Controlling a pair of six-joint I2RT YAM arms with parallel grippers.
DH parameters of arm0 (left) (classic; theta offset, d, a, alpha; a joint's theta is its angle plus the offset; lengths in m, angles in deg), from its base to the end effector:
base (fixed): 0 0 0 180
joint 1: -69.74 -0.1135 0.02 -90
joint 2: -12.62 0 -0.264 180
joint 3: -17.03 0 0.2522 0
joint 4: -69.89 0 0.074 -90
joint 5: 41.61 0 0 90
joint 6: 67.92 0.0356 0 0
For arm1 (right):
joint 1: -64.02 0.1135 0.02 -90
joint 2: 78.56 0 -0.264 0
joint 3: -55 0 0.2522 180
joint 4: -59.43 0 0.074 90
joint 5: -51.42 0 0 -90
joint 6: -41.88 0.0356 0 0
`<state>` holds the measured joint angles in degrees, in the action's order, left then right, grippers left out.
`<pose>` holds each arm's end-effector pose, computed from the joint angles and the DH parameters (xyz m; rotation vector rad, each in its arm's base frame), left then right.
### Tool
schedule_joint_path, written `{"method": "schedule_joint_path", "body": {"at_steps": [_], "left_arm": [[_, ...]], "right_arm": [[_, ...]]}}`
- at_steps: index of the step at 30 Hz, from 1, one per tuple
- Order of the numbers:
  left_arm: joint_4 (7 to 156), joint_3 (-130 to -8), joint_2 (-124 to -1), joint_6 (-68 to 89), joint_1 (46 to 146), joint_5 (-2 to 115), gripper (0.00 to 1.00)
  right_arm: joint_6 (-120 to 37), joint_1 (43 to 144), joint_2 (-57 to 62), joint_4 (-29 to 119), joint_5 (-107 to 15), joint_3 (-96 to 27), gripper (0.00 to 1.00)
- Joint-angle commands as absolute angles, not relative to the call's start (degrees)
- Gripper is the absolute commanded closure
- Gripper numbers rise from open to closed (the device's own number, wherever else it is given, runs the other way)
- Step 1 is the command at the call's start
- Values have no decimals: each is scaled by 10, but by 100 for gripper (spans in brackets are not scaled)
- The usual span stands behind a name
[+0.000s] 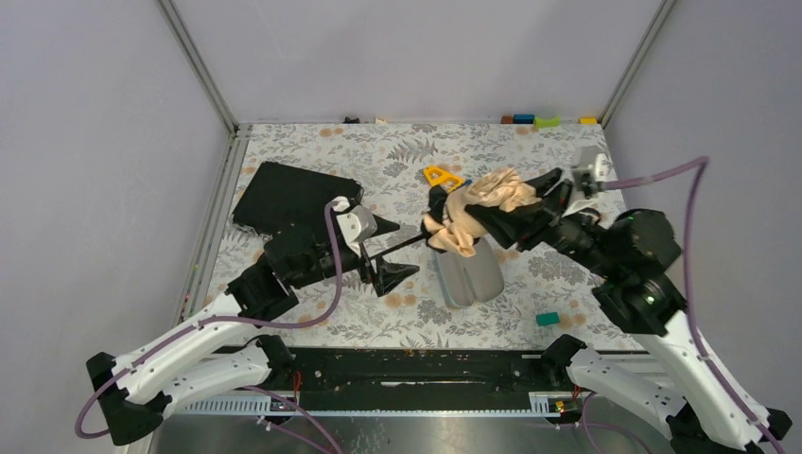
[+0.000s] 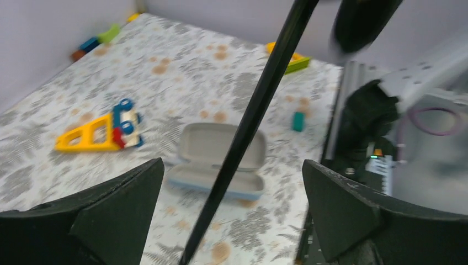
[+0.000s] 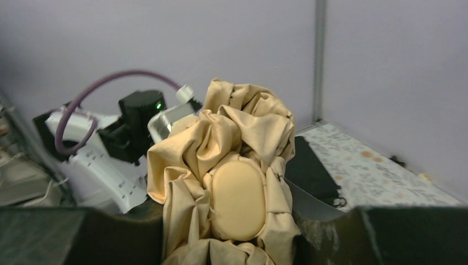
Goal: Open the umbrella
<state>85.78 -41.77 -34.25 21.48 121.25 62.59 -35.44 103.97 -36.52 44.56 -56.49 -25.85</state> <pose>0.1142 -0.1577 0.3508 0.9112 1.4534 -0.8891 0.0842 0.0848 0.4921 -0.5642 1.0951 0.9854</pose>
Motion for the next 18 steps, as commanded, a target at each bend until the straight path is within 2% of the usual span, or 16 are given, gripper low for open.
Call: {"method": "schedule_joint_path", "body": {"at_steps": [1, 5, 9, 11, 12, 14, 15, 18], "left_arm": [[843, -453, -357, 145, 1206, 788, 1], [894, -474, -382, 153, 1207, 809, 4], [889, -482, -383, 141, 1207, 853, 52], [885, -478, -372, 140, 1207, 857, 84], [882, -476, -366, 140, 1207, 854, 100], [882, -471, -351, 145, 1207, 834, 100], [882, -468, -341, 148, 1207, 811, 100], [876, -450, -308, 151, 1209, 692, 100]], "right_arm": [[-325, 1037, -327, 673, -738, -220, 100], [-302, 1037, -288, 702, -809, -233, 100], [-283, 1037, -276, 740, -842, -228, 100], [-279, 1037, -275, 750, -840, -224, 100], [-278, 1037, -273, 746, -832, -222, 93], [-277, 1037, -269, 731, -808, -219, 69], [-275, 1037, -268, 722, -789, -214, 52], [-258, 1037, -268, 702, -710, -188, 22]]}}
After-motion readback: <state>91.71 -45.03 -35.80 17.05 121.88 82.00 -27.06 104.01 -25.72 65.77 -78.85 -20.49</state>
